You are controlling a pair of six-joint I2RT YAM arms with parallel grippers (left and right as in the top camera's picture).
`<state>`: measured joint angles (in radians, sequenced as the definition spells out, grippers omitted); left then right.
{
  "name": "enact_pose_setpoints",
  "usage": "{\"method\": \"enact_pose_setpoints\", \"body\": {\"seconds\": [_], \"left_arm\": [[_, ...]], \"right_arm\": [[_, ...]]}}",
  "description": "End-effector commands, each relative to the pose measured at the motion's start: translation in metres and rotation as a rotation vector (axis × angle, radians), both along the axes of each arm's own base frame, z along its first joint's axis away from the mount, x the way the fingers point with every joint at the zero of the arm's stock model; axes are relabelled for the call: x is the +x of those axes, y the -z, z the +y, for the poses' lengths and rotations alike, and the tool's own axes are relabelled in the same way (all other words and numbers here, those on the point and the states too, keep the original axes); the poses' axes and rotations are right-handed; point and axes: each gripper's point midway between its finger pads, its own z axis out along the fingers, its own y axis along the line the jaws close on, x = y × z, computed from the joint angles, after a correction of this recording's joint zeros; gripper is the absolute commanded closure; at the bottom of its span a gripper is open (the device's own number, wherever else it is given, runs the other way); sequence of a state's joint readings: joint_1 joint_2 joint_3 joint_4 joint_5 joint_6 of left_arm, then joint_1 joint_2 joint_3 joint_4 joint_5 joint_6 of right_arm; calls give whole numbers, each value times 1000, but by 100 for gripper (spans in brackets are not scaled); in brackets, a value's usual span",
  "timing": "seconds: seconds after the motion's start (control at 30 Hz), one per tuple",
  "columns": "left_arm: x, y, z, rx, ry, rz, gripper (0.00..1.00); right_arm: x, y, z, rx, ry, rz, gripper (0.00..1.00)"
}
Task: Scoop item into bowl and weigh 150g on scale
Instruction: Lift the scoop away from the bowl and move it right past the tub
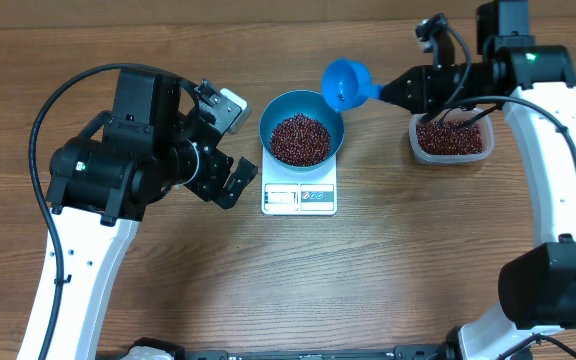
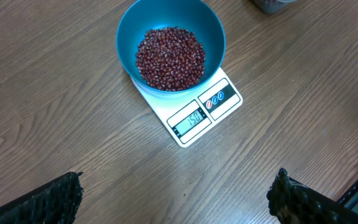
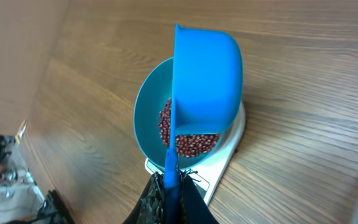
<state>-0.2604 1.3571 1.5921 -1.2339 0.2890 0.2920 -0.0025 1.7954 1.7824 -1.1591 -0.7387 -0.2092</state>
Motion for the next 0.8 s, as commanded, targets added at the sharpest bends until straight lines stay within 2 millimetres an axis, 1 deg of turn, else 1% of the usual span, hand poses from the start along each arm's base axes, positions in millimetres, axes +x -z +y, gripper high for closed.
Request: {"method": "enact_pose_setpoints", "body": {"seconds": [0.0,0.07,0.13,0.17,0.23,0.27,0.37,0.4,0.43,0.5,0.53,0.6,0.77], "left_arm": [[0,-7,-3,-11,22,-24,0],[0,-7,-3,-11,22,-24,0],[0,-7,-3,-12,22,-24,0],[0,-7,-3,-11,22,-24,0],[0,-7,-3,-11,22,-24,0],[0,-7,-3,-11,22,-24,0],[0,-7,-3,-11,22,-24,0],[0,-7,-3,-11,22,-24,1],[0,-7,-3,-11,22,-24,0],[0,-7,-3,-11,22,-24,0],[0,-7,-3,-11,22,-24,0],[0,-7,-3,-11,22,-24,1],[0,-7,-3,-11,22,-24,0]], "right_arm": [[-5,-48,-29,8,73,-118,96],[-9,-54,-56,-30,148,-129,96],[-13,-55,-81,-76,235,-110,96],[-19,-53,-102,-122,304,-88,96],[-29,-47,-130,-190,390,-44,96],[-33,-44,-140,-214,430,-19,96],[-46,-27,-177,-340,577,81,96],[-49,-22,-186,-382,614,104,96],[-51,-17,-191,-417,638,119,96],[-50,-14,-190,-448,636,121,96],[-48,-13,-187,-496,635,111,96],[-48,-13,-190,-586,668,108,96],[-47,-12,-182,-776,664,86,96]]}}
